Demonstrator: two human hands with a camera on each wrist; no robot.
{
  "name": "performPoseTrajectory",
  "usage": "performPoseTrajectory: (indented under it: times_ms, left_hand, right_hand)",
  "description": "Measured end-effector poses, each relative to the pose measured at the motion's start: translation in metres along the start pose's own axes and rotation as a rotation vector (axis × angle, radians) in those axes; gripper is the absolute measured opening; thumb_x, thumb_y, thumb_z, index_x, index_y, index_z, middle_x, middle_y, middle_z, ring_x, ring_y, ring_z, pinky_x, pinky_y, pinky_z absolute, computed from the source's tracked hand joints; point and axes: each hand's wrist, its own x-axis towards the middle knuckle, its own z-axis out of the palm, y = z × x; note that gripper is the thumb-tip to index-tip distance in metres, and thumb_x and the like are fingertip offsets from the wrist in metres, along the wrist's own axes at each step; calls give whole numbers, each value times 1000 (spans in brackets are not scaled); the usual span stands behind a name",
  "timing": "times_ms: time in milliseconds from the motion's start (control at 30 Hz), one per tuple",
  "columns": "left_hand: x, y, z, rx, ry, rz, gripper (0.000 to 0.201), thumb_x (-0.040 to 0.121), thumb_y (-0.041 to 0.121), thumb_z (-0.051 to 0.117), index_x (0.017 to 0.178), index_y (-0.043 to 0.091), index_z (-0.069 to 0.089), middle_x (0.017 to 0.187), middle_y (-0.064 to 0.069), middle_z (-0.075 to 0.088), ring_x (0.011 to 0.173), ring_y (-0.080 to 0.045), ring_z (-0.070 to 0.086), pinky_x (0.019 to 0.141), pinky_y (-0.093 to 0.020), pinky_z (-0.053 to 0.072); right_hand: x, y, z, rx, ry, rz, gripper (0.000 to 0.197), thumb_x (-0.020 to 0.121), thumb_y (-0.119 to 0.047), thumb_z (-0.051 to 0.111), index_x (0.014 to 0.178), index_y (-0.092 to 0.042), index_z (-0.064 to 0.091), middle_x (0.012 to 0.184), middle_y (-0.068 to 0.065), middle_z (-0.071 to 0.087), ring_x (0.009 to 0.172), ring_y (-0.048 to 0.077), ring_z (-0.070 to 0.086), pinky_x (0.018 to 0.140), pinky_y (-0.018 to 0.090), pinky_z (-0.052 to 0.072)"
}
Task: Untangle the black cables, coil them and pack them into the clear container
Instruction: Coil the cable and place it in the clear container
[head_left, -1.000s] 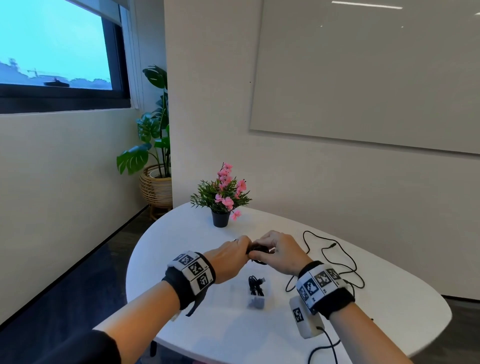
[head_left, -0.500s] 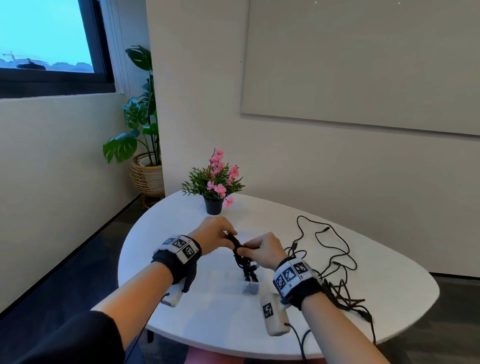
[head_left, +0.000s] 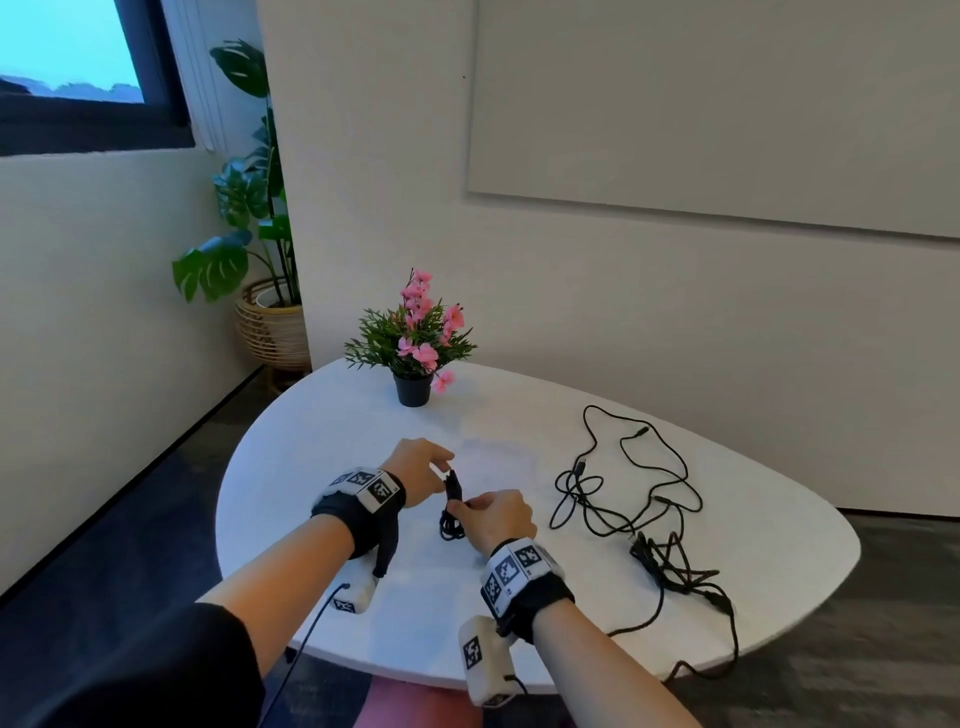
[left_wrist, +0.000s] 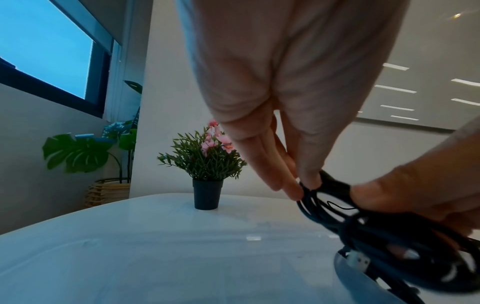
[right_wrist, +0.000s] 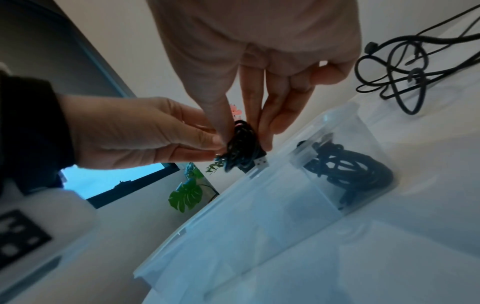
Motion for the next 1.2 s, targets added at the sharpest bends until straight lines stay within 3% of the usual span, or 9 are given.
performPoseTrajectory:
  times_ms: [133, 367, 567, 700, 800, 900, 1033, 1133, 1200]
  left_hand:
    - [-14, -17, 5, -19, -17, -6, 38, 86, 10, 64, 123, 15, 60, 117, 0, 65, 89, -10, 62, 82, -14, 44]
    - [-42, -36, 16, -96, 0, 2, 31, 88, 17, 63, 119, 19, 63, 111, 4, 66, 85, -6, 60, 82, -15, 44]
    - [-79, -48, 33, -219, 154, 49, 25, 90, 17, 59, 114, 23, 65, 100, 13, 62, 82, 7, 57, 69, -3, 40]
    - [-96, -55, 51, -232, 145, 46, 24, 90, 17, 58, 112, 23, 66, 100, 12, 63, 80, 9, 56, 65, -1, 39]
    - [-100, -59, 62, -180, 108, 73, 25, 91, 18, 57, 115, 22, 65, 102, 10, 61, 80, 7, 55, 70, -2, 38]
    - [-98, -60, 68, -107, 154, 129, 30, 91, 21, 56, 120, 24, 62, 118, 6, 57, 98, -4, 56, 87, -15, 41]
    - [-96, -47, 70, 164, 116, 152, 37, 97, 31, 44, 134, 30, 49, 137, 10, 45, 124, -14, 42, 101, -33, 36]
    - [-96, -41, 70, 323, 94, 175, 42, 98, 33, 37, 140, 32, 39, 143, 12, 41, 127, -15, 40, 101, -33, 31]
    - [-97, -39, 71, 402, 109, 196, 44, 97, 34, 38, 141, 32, 36, 144, 11, 41, 125, -16, 42, 98, -33, 32]
  right_hand:
    - [2, -1, 10, -143, 27, 13, 31, 76, -49, 64, 73, -19, 72, 78, 1, 72, 80, 24, 67, 86, 35, 49]
    - [12, 0, 23, -288, 27, -47, 26, 80, -37, 68, 84, -12, 61, 96, 10, 69, 94, 29, 64, 83, 33, 50]
    - [18, -5, 31, -430, -23, -161, 25, 82, -25, 69, 93, -3, 64, 100, 17, 69, 95, 32, 64, 77, 35, 52]
    - [21, -6, 34, -491, -111, -169, 28, 82, -24, 70, 97, -2, 62, 107, 18, 64, 96, 32, 62, 77, 34, 50]
    - [23, -6, 28, -549, -164, -184, 25, 81, -31, 71, 85, -9, 60, 101, 12, 66, 93, 30, 63, 74, 32, 49]
    - [26, -8, 22, -580, -198, -199, 37, 80, -35, 69, 60, -13, 47, 83, 9, 67, 77, 27, 62, 62, 28, 46]
    - [30, -6, 15, -554, -300, -180, 44, 89, -23, 55, 51, -12, 36, 51, 5, 39, 45, 19, 36, 44, 25, 31]
    - [31, -5, 10, -469, -335, -162, 34, 84, -18, 66, 54, -6, 57, 53, 7, 52, 46, 17, 43, 47, 26, 39]
    - [32, -4, 9, -413, -315, -163, 19, 76, -19, 76, 71, -1, 73, 67, 10, 69, 55, 18, 56, 58, 28, 53]
